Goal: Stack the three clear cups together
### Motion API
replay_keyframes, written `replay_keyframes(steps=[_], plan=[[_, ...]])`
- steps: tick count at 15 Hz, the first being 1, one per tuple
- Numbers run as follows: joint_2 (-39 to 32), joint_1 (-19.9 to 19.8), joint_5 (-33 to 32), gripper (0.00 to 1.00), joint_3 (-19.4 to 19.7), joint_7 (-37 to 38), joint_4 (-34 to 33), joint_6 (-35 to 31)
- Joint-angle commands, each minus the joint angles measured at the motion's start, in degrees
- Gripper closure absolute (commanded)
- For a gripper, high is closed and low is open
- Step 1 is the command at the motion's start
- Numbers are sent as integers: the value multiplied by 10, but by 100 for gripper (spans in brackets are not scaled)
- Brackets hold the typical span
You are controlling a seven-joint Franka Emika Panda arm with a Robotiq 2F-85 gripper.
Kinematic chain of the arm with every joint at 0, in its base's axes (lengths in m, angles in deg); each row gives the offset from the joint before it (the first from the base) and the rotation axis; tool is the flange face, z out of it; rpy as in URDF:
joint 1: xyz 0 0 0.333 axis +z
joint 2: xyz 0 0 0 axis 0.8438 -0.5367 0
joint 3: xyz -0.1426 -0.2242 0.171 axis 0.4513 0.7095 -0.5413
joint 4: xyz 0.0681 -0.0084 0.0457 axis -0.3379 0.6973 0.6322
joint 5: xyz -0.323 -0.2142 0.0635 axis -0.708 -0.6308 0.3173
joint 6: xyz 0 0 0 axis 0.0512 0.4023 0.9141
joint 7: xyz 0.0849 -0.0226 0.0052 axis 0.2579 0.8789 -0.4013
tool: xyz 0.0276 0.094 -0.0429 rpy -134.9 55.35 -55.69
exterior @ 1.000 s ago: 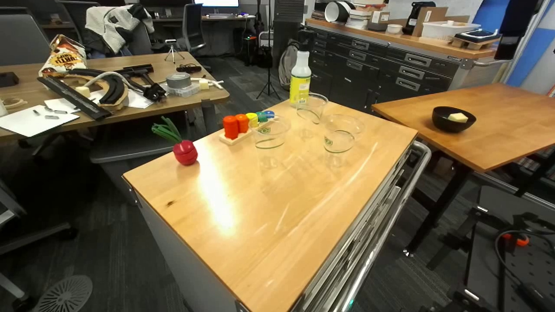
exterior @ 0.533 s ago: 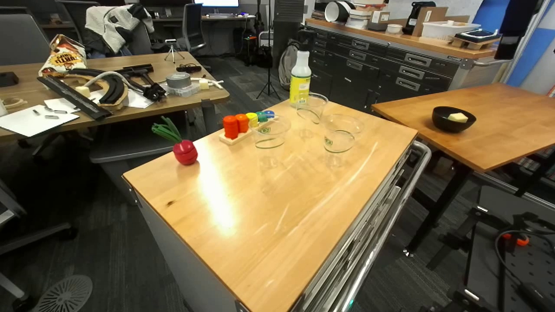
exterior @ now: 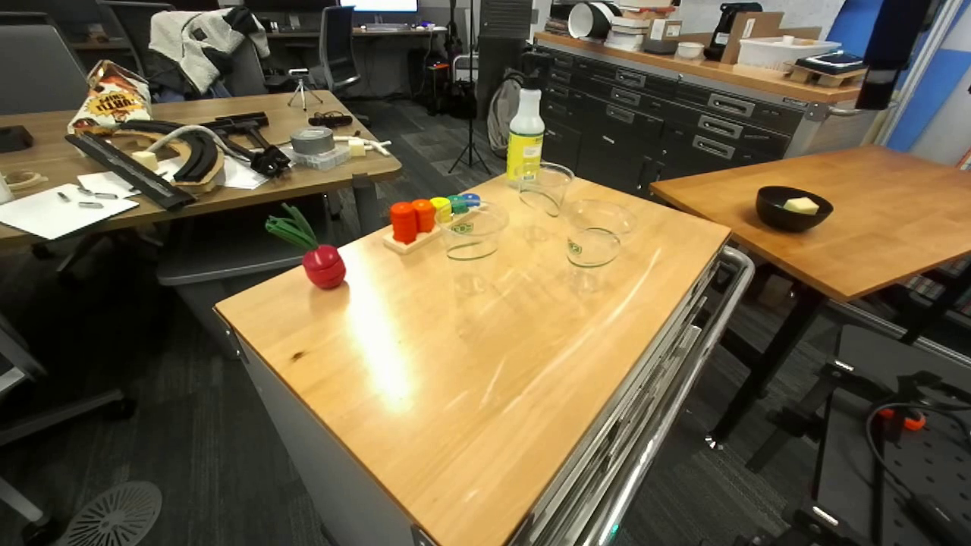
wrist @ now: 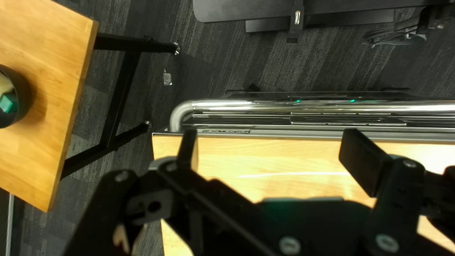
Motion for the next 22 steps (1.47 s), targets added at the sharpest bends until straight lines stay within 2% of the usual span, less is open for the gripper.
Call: replay_keyframes(steps=[1, 5, 10, 12, 16, 22], plan=[[-60, 17, 19, 0, 13, 11, -42, -42], [-134, 31, 60, 0, 18, -6, -75, -99], [-236, 43, 65, 0, 7, 0, -123, -141], [-278, 48, 89, 0, 11, -9, -145, -163], [-351, 46, 131, 0, 13, -21, -190, -177], [-442, 42, 152, 0, 11, -20, -250, -176]])
